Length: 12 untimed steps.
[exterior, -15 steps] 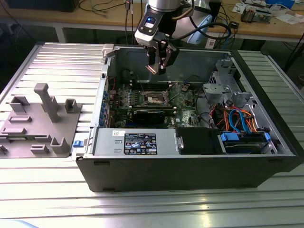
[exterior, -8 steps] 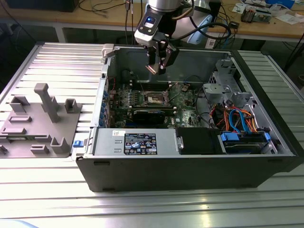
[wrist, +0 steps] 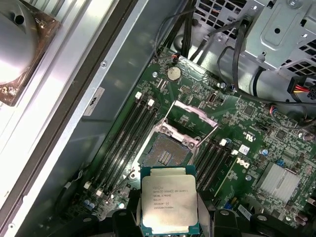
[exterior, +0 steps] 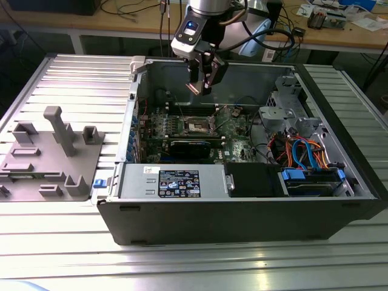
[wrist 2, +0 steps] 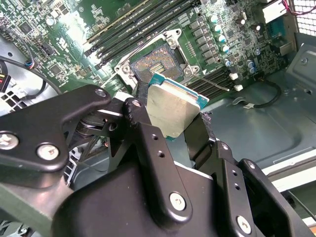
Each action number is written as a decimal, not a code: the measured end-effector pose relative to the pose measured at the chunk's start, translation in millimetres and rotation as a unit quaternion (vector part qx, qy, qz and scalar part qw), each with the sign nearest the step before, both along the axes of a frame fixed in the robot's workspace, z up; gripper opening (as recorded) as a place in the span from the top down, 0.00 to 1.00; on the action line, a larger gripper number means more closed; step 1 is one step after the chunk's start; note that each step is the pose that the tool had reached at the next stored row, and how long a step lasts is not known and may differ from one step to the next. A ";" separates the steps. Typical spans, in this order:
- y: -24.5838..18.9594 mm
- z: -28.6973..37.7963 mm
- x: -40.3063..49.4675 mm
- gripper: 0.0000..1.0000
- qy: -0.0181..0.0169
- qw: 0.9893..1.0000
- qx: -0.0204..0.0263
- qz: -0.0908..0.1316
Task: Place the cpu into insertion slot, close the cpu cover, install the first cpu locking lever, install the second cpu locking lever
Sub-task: 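Place the cpu into insertion slot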
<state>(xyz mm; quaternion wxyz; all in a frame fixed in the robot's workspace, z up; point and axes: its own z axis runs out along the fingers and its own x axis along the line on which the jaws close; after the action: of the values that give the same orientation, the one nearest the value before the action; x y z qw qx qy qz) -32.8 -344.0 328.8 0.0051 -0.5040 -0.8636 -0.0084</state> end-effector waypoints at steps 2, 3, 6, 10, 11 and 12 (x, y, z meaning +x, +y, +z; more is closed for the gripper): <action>0.0 0.0 0.0 0.46 0.000 1.000 0.000 -0.001; 0.0 0.0 0.0 0.46 0.000 1.000 0.000 -0.002; 0.0 0.0 0.0 0.46 0.000 1.000 0.000 -0.005; 0.0 0.0 0.0 0.46 0.000 1.000 0.000 -0.008; 0.0 0.0 0.0 0.46 0.000 1.000 0.000 -0.009; 0.0 0.0 0.0 0.46 0.000 1.000 0.000 -0.011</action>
<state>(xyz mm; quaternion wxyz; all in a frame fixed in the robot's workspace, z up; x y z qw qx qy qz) -32.8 -344.0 328.8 0.0050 -0.5133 -0.8582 -0.0084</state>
